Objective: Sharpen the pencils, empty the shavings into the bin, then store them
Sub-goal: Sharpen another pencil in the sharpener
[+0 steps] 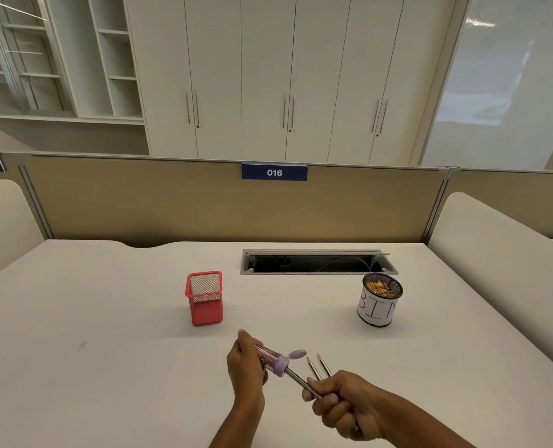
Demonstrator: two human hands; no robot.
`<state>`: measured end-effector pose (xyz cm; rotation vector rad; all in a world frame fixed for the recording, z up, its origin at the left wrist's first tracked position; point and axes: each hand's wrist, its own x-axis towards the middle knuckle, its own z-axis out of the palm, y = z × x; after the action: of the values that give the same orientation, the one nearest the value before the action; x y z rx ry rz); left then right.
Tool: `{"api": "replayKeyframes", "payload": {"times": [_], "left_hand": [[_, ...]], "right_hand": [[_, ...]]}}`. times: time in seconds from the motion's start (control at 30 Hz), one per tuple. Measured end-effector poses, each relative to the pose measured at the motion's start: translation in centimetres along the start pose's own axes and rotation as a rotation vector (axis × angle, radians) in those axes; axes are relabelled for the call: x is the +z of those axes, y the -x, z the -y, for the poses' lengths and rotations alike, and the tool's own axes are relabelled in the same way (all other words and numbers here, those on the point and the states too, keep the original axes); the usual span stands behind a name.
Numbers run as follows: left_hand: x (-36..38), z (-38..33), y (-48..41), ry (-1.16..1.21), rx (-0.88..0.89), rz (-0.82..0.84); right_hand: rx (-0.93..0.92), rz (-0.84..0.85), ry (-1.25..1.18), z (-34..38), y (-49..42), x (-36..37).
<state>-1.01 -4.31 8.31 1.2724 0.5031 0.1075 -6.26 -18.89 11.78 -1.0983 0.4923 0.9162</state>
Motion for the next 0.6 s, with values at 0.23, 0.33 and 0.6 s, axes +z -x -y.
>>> {"api": "replayKeyframes", "payload": {"times": [0.23, 0.33, 0.6], "left_hand": [[0.9, -0.3, -0.6, 0.013, -0.050, -0.032], [1.2, -0.5, -0.7, 0.032, -0.067, -0.034], [0.1, -0.2, -0.7, -0.012, -0.008, 0.080]], "right_hand": [[-0.814, -0.754, 1.386, -0.5, 0.1, 1.6], [-0.994, -1.005, 1.816, -1.0, -0.4, 1.5], [-0.206, -0.183, 0.177, 0.4, -0.6, 0.7]]}}
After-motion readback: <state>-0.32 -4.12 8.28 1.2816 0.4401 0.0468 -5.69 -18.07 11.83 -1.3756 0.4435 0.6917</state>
